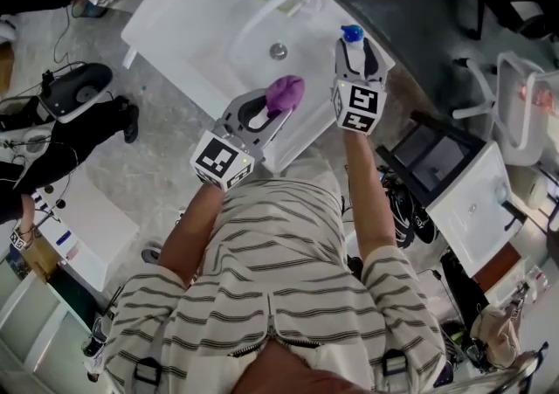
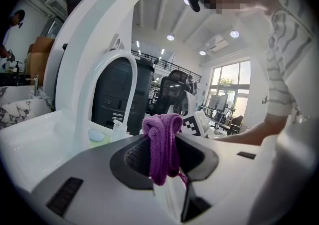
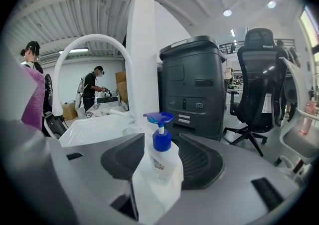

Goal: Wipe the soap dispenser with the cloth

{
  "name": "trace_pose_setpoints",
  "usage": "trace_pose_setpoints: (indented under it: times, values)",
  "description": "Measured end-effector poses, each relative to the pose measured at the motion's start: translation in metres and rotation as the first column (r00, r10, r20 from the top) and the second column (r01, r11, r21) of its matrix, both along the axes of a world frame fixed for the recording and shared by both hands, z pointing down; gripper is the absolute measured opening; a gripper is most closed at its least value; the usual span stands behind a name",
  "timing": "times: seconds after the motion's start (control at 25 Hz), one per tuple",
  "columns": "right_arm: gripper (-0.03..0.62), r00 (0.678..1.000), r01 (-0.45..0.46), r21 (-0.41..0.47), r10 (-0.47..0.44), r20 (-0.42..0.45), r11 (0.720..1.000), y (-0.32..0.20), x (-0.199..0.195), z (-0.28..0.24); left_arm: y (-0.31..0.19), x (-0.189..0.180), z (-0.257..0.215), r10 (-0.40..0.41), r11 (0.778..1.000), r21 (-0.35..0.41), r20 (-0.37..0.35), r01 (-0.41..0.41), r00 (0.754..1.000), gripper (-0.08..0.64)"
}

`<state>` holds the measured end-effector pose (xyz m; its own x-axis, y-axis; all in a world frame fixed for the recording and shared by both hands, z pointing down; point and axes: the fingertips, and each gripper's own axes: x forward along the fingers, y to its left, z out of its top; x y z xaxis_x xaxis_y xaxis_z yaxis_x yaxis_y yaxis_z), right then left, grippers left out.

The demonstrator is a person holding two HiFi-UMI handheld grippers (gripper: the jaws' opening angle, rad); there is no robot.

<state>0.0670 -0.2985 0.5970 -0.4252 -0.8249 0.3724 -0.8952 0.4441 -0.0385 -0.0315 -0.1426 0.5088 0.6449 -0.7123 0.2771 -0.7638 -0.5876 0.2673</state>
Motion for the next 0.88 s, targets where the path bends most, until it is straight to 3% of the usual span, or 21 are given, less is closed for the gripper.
trace_pose_setpoints:
  times: [0.32, 0.72, 0.88]
  values:
    - [0.163, 0.998, -0.010, 0.031, 0.008, 0.070, 0.999, 0.027, 0.001, -0.034, 0.011, 0.000, -0.009, -0.008, 0.999, 0.038, 0.031, 0.007, 0.999, 0.118]
    - [0.010, 0.990, -0.033, 0.084, 0.021, 0.136, 0.996, 0.083, -0.002, -0.098, 0.023, -0.010, -0.028, -0.075, 0.994, 0.083, 0.025, 0.072, 0.997, 0.118]
    - [0.002, 0.987, -0.044, 0.083, 0.031, 0.157, 0.996, 0.112, -0.005, -0.115, 0.032, -0.009, -0.036, -0.062, 0.993, 0.107, 0.020, 0.059, 0.998, 0.118]
